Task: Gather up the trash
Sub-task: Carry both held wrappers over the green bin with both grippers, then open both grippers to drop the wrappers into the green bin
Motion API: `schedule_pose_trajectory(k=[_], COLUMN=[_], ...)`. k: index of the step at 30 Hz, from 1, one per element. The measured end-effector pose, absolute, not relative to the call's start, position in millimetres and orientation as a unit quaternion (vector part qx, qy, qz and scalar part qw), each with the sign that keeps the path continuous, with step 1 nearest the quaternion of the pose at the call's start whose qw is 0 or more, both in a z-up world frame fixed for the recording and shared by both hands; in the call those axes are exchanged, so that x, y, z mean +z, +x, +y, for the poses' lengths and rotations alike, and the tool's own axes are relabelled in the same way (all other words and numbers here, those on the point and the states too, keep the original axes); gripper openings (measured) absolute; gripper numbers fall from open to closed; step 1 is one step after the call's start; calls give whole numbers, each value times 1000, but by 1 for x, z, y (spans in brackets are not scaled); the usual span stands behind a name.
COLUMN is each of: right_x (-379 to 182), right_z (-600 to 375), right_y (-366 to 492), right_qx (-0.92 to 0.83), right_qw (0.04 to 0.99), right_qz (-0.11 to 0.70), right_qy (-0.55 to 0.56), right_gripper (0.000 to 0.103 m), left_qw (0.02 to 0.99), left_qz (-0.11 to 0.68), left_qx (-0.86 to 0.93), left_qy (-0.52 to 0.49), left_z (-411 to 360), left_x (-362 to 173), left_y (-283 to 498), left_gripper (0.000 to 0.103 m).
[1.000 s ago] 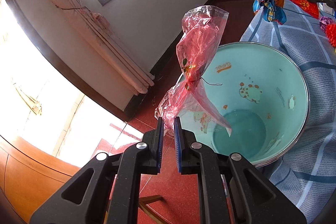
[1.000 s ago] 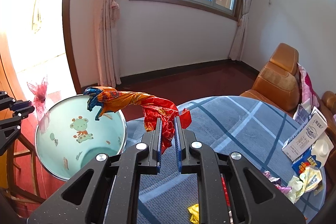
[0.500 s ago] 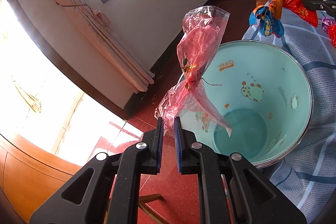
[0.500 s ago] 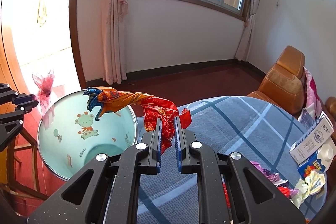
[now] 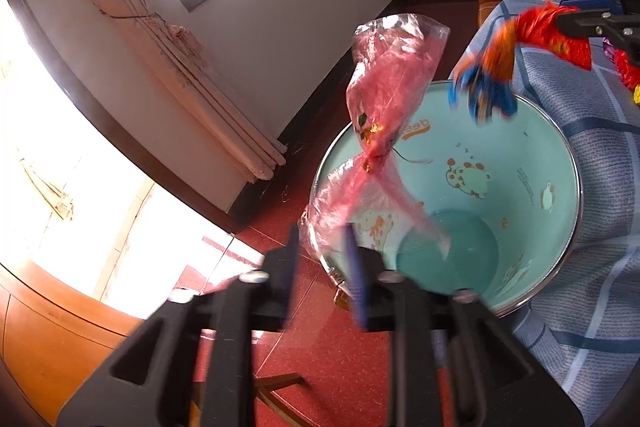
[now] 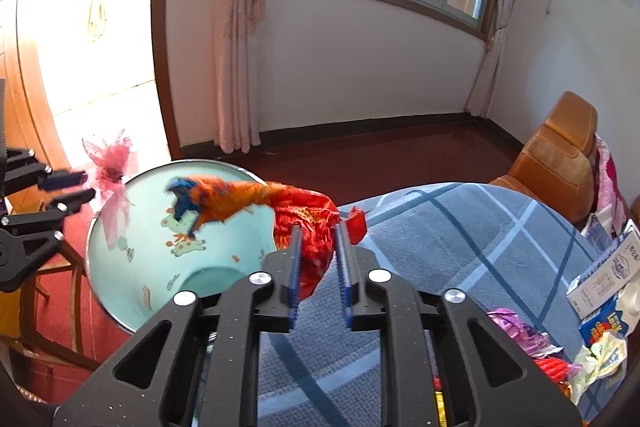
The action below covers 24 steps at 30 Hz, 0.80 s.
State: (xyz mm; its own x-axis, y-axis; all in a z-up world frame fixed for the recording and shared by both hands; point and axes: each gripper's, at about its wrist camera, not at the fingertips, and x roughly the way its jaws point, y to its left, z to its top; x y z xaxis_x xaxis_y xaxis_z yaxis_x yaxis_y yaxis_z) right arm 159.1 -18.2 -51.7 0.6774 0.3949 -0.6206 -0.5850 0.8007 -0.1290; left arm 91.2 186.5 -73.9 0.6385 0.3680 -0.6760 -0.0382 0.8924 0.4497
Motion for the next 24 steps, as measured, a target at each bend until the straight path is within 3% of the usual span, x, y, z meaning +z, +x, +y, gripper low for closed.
schedule_pose_trajectory(k=[5,24], right_x=[-55,-44], right_z=[-18,-38], right_y=[159,151], right_qx=[275,258], right_qw=[898,909], right_qz=[305,296], right_qy=[-157,-143], right_gripper=[40,44], left_qw=[885,888], left_qz=[404,393], left_qx=[107,103], left_qy=[206,215], left_z=[181,169], left_x=[-74,-69], left_y=[91,87], left_gripper=[52,54])
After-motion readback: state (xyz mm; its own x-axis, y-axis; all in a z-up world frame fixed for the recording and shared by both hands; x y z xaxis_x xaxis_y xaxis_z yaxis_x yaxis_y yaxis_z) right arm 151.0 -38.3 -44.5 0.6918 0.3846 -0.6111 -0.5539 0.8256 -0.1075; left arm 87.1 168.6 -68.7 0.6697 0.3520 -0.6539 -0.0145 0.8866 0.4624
